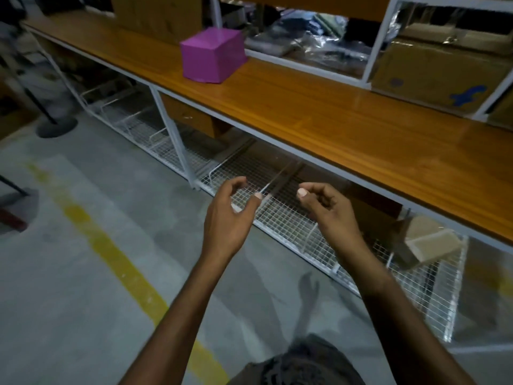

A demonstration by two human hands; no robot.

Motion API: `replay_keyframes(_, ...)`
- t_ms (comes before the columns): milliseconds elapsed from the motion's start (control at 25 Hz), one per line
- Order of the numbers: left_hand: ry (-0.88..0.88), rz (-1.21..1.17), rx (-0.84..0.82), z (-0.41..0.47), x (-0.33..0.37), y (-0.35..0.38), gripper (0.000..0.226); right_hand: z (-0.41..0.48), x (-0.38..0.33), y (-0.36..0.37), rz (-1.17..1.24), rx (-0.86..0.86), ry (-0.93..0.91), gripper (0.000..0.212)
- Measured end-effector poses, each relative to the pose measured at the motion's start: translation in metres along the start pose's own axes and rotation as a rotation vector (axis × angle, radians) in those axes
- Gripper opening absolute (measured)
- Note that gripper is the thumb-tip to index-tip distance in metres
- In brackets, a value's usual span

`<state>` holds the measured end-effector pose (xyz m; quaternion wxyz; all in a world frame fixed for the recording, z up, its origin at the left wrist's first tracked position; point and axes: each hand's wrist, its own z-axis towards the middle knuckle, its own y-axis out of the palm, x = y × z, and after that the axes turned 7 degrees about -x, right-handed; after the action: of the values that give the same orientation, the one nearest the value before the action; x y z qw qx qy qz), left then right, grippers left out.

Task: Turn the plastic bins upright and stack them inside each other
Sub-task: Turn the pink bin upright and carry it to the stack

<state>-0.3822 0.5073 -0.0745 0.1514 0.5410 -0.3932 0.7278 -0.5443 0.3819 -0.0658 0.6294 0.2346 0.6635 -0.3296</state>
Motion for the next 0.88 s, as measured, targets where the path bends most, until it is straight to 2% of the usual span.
replay_keyframes(160, 0.066, 0.117, 0.043, 0.060, -0.016, -0.034, 0.047, 0.062, 0.000, 0.038, -0.001, 0.015, -0.012, 0.024)
replay_keyframes(360, 0.381, 0.613, 0.147, 0.172, -0.028, -0.063, 0.057, 0.175, 0.000, 0.076, -0.305, 0.173, -0.228, 0.039)
replay_keyframes(440, 0.451, 0.702, 0.177, 0.226, -0.033, -0.075, 0.059, 0.231, -0.004, 0.088, -0.375, 0.194, -0.297, 0.047)
replay_keyframes(600, 0.446, 0.707, 0.205, 0.330, -0.040, -0.097, 0.057, 0.343, -0.022, 0.108, -0.393, 0.183, -0.350, 0.052)
replay_keyframes(760, 0.386, 0.689, 0.206, 0.411, -0.057, -0.114, 0.055, 0.430, -0.026, 0.131, -0.385, 0.123, -0.365, 0.046)
replay_keyframes(880, 0.303, 0.590, 0.165, 0.458, -0.077, -0.126, 0.054, 0.483, -0.024, 0.149, -0.372, 0.085, -0.357, 0.040)
